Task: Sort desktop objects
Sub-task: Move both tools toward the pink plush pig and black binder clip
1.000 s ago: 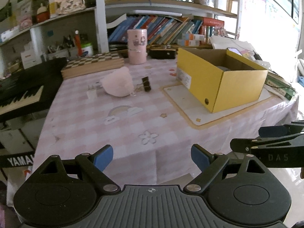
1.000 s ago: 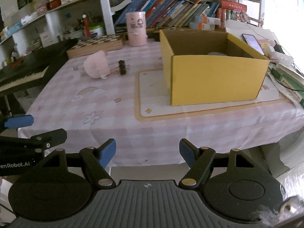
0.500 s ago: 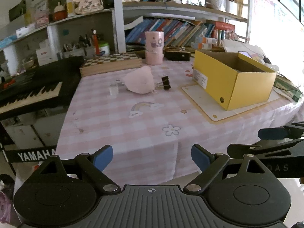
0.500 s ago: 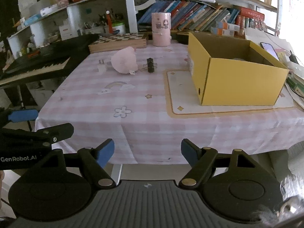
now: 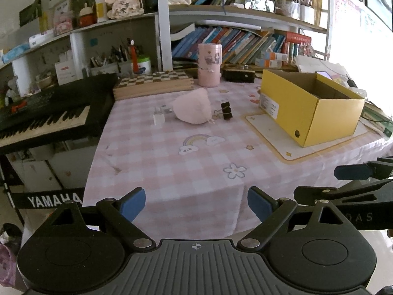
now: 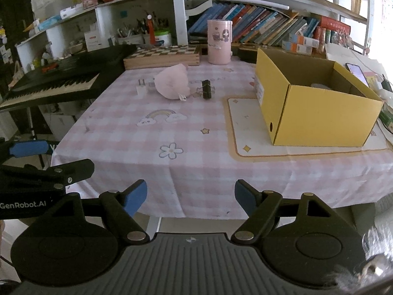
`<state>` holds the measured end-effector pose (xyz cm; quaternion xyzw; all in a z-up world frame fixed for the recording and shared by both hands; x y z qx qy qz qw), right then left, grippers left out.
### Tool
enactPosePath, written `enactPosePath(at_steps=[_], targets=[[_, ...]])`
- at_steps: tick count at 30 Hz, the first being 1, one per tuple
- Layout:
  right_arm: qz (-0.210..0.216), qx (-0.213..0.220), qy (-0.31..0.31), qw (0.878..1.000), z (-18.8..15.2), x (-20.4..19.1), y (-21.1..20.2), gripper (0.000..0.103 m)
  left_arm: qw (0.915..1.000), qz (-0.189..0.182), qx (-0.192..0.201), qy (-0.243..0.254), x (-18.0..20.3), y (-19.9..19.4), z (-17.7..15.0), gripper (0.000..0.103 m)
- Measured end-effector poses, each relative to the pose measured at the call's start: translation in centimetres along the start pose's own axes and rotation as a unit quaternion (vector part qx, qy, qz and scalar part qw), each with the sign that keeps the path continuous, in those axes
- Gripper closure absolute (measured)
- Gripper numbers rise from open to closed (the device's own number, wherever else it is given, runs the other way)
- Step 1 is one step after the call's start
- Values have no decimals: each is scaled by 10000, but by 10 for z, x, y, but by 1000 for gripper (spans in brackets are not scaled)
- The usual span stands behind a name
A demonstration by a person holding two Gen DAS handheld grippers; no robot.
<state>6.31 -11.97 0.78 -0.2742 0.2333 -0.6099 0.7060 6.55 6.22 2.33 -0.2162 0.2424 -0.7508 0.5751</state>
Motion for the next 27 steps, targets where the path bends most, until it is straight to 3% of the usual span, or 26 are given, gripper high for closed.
enactPosePath(at_steps=[27], targets=[[-119,-256,31,9996,8,-3,24,26,9997,-106,-208,-72,-13,29,8,10]])
Point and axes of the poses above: each gripper's, at about its wrist camera, not at the fingertips, and y roughly the way its jaws point, x to its right, z to its top, the point moved 1 cm from there along y, roughly the way its jaws point, and after that the axes turned 7 degrees about -z, right-handed, at the moved point
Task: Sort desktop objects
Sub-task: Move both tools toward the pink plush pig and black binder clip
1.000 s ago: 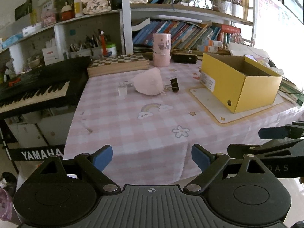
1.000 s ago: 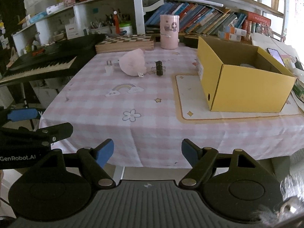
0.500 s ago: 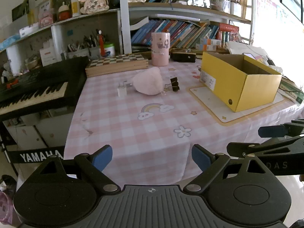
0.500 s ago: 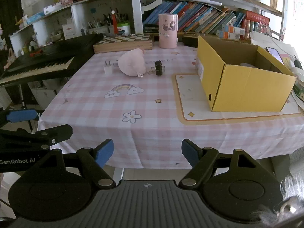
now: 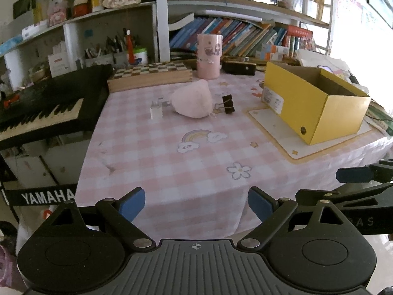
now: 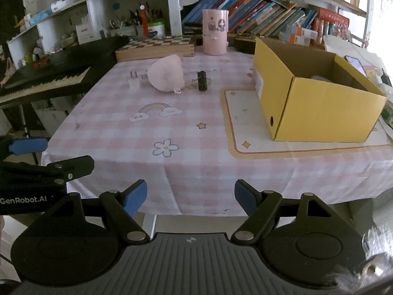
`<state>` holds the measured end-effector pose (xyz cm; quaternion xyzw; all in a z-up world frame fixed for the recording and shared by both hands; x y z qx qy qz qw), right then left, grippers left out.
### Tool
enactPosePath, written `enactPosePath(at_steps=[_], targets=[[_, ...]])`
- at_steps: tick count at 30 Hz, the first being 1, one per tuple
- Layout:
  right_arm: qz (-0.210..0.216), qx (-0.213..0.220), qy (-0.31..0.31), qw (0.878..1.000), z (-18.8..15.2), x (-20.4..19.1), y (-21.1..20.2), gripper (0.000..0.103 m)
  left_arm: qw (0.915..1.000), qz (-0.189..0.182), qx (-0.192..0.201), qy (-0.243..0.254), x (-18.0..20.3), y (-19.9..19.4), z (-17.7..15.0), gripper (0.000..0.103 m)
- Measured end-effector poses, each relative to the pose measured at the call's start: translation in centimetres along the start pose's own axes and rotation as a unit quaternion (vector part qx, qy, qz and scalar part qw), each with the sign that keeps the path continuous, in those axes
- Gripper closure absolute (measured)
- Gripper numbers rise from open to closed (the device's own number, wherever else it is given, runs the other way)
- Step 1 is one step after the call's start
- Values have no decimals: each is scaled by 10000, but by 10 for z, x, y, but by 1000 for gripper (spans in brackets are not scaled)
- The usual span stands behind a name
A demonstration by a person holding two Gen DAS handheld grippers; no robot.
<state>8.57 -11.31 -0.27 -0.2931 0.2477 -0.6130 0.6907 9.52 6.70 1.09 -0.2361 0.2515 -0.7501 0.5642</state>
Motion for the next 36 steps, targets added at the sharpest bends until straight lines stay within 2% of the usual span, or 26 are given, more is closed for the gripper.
enactPosePath(at_steps=[8,18,27,36], targets=[[87,41,-155,9998,29,7,31,30,9998,195,-44,-71,-6,26,22,10],[163,226,-318,9991,79,25,75,41,9984,389,94,-405,-14,71,74,9],[280,250,-265,9989,116,35,115,41,9974,416,375,-458,-12,100,119,9],[242,80,-307,9992,139,39,154,41,9978,434,267,-429,-9,136,142,6]])
Point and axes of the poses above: each gripper's, at about its wrist camera, not at the fingertips, and y roughly the way its jaws point, x to its right, z to its top, the point moved 1 cm from there along y, roughly the way its jaws point, and after that the axes turned 7 degrees about -z, right-handed, at the moved point
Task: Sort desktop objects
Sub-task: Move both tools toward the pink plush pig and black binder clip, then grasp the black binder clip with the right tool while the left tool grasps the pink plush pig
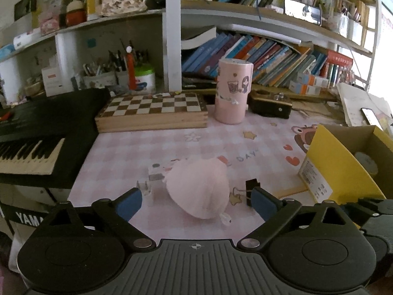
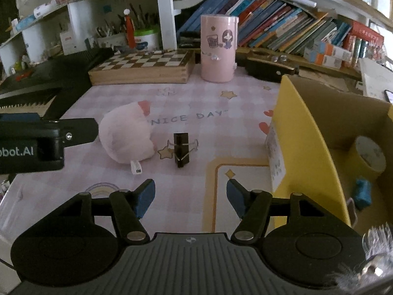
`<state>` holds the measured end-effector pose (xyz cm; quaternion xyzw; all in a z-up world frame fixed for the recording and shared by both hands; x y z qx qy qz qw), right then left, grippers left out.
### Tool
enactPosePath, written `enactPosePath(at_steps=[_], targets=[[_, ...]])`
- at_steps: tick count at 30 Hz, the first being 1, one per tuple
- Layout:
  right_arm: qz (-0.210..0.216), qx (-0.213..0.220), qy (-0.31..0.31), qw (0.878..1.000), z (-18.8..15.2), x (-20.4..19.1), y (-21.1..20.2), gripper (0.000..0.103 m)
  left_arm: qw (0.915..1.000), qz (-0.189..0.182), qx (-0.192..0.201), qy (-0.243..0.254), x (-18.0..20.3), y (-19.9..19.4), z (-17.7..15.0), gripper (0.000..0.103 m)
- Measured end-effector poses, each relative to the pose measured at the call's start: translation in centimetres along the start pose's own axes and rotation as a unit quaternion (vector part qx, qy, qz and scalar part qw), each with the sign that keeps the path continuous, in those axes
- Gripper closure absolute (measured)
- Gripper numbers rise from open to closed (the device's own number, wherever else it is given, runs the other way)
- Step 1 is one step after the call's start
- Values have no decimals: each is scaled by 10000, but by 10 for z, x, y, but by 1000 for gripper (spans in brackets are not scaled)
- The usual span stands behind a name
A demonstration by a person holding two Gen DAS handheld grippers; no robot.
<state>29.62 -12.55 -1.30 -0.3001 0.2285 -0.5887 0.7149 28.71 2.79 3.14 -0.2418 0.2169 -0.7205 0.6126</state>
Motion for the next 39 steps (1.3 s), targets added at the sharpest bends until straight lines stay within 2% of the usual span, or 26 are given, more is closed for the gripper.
enactPosePath(at_steps=[9,13,20,27,28,29,33,37,39], targets=[[59,-23,-295,9995,16,-8,44,41,9986,58,-377,-360,-4,56,11,6],[105,-36,-384,9992,19,-14,60,49,9971,90,-611,-440,-6,81,13,6],[24,34,-476,9989,24,-19,78,50,9941,143,-899,-596,-11,107,11,6],[-40,-63,-420,9991,27,-16,93,55,9931,170,-1053,-491,-10,119,9,8],[-22,-47,-429,9991,27,-16,94,55,9930,179,-1061,-481,-10,120,9,10],[-14,-30,-457,9990,27,-17,95,55,9929,201,-1073,-479,-11,120,8,17],[32,4,-530,9986,28,-17,97,55,9930,165,-1045,-529,-14,118,8,26],[172,16,-568,9982,29,-18,97,68,9937,104,-947,-597,-14,105,9,29],[208,17,-588,9981,29,-19,96,69,9944,50,-852,-619,-15,96,9,29]])
Point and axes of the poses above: each gripper's, at about its wrist camera, not at the fingertips, and y roughly the way its jaws point, x to its right, z to its top, the point moved 1 cm from there along y, roughly the way its jaws point, and after that the axes turned 7 degrees about -z, right-handed, at the moved point
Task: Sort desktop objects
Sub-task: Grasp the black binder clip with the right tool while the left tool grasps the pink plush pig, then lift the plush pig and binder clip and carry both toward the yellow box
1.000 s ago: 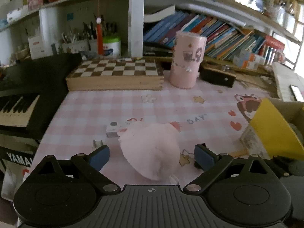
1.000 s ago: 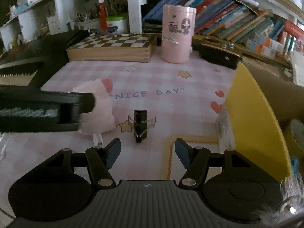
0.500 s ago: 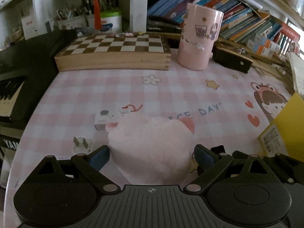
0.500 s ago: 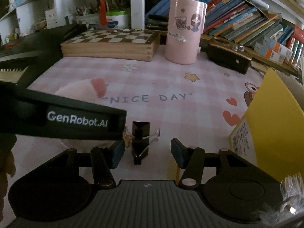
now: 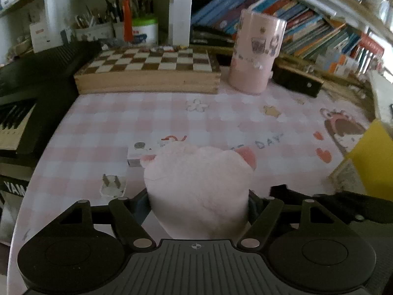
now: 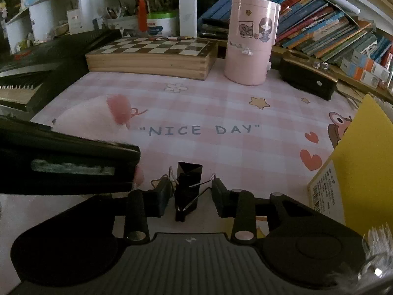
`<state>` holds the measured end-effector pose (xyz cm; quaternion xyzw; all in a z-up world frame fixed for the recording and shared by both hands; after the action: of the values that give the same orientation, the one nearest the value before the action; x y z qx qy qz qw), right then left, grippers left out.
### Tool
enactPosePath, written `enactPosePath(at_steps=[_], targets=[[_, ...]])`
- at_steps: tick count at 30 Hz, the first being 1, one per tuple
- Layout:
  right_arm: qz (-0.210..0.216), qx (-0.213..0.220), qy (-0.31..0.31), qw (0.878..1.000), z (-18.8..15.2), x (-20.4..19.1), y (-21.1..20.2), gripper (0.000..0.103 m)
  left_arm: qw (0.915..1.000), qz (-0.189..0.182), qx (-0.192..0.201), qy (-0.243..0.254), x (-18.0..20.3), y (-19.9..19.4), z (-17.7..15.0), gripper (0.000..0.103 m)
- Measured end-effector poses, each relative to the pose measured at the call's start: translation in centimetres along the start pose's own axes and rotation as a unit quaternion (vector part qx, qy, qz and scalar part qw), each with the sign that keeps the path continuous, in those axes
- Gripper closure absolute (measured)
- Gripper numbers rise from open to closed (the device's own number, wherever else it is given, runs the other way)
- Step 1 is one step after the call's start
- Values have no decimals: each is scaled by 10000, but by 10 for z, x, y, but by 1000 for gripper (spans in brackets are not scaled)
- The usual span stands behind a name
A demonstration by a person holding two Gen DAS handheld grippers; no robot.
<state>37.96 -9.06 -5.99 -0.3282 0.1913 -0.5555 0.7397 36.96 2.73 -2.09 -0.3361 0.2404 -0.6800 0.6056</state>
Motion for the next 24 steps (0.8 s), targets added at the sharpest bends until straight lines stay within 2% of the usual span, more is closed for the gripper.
enactPosePath(at_steps=[14,24], targets=[[32,99,138,9999,-2,9,-21,70,9986,-153,481,-140,-4,-54,-8,29],[98,231,181,9995,-6,10,-58,70,9965,-262,767,-179,-9,-93,-25,29]])
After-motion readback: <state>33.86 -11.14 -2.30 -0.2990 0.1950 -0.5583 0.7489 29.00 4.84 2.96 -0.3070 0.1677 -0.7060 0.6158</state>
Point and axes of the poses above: each gripper's, at about its wrist camera, not at the fingertips, and y roughly the way its jaws point, x to its right, z to its top, the point moved 1 cm from there along y, roughly the way its jaws point, and after that the axes turned 7 degrees about -z, right-handed, at the moved point
